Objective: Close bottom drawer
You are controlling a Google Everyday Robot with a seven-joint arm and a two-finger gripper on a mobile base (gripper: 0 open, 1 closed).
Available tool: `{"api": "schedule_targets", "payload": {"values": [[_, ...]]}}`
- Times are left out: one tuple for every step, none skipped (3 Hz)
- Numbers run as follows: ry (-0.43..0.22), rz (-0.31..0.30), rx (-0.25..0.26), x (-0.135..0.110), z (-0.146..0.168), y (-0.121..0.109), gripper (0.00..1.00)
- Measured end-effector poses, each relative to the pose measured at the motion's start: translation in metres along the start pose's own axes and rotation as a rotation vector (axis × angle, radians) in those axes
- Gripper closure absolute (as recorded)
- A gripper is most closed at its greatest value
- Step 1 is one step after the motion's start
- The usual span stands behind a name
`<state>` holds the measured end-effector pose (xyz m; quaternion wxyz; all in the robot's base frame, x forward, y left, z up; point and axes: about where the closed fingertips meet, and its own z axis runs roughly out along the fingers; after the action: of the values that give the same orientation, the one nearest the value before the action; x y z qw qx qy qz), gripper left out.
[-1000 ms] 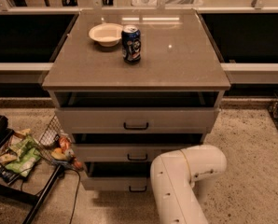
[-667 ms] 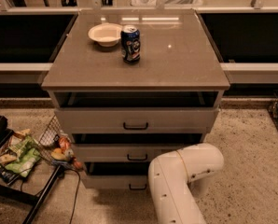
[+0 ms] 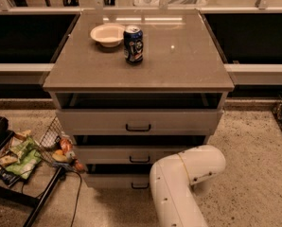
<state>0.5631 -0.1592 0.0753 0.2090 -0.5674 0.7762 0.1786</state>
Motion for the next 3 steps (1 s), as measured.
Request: {"api": "schedule_targets", "payload": {"values": [[0.002, 0.017, 0.044, 0.006, -0.007, -0.037, 1.0], [0.002, 0.017, 0.044, 0.006, -0.007, -0.036, 1.0], [0.012, 0.023, 0.004, 0.007, 0.001, -0.02, 1.0]]}}
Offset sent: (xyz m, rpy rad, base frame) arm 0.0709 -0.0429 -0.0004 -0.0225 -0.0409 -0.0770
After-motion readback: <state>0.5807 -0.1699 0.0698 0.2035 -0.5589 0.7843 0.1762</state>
